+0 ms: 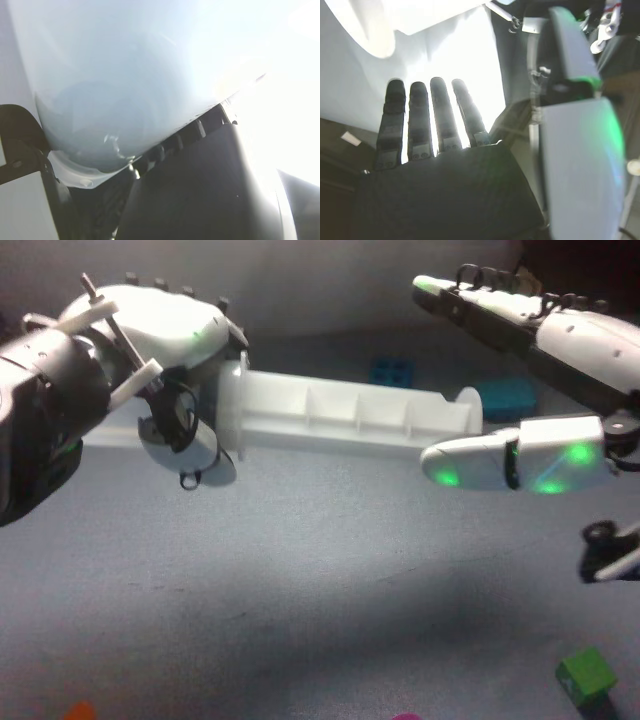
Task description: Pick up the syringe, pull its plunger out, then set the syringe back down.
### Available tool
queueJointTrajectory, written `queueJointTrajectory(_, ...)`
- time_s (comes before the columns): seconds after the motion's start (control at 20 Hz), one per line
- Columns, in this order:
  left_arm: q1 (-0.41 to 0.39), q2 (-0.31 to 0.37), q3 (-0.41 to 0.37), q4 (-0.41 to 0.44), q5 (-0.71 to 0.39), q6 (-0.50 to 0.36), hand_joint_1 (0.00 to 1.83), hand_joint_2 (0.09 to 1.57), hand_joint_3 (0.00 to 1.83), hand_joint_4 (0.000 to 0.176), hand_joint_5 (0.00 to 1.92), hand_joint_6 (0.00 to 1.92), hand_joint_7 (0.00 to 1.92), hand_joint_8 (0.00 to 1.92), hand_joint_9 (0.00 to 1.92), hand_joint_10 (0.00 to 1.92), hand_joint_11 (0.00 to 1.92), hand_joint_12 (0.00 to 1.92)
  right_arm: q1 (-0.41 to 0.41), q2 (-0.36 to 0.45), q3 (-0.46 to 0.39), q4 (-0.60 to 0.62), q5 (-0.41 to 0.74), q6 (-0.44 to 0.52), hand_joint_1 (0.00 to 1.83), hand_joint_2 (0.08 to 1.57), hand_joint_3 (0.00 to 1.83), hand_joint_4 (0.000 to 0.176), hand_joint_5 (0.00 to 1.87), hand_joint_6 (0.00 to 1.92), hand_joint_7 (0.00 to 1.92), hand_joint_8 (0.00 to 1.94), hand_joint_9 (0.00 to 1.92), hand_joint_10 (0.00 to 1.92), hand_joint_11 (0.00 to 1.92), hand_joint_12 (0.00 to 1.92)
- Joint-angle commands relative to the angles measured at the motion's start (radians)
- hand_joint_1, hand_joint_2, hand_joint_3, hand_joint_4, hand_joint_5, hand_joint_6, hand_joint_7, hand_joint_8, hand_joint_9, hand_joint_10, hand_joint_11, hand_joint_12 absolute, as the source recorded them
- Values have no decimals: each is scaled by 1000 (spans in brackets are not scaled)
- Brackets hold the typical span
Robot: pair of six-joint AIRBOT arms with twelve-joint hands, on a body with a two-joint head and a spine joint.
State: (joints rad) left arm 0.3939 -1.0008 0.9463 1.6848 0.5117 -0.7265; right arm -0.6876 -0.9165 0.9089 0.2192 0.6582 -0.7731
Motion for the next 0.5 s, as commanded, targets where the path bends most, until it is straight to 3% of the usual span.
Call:
queueJointTrajectory(0.0,-5,-4,-2,60,38,-16,1358,1177,0,0,845,1064,880,1259,722,1436,593,1384,19,14,-17,-9,105,-28,356,860,0,1,0,0,0,0,0,0,0,0)
queueJointTrajectory(0.15,14,-29,8,62,24,-20,1358,1178,0,0,834,1070,876,1261,729,1437,597,1374,66,96,-121,133,74,-325,201,879,0,0,0,0,0,0,0,0,0,0)
queueJointTrajectory(0.25,32,-55,27,62,20,-46,1357,1184,1,0,803,1105,874,1264,728,1446,587,1374,113,145,-202,293,46,-642,167,886,0,0,0,0,0,0,0,0,0,0)
queueJointTrajectory(0.45,58,-98,68,62,6,-68,1356,1188,1,0,770,1143,882,1261,727,1444,584,1374,125,157,-273,382,85,-986,182,885,0,0,0,0,0,0,0,0,0,0)
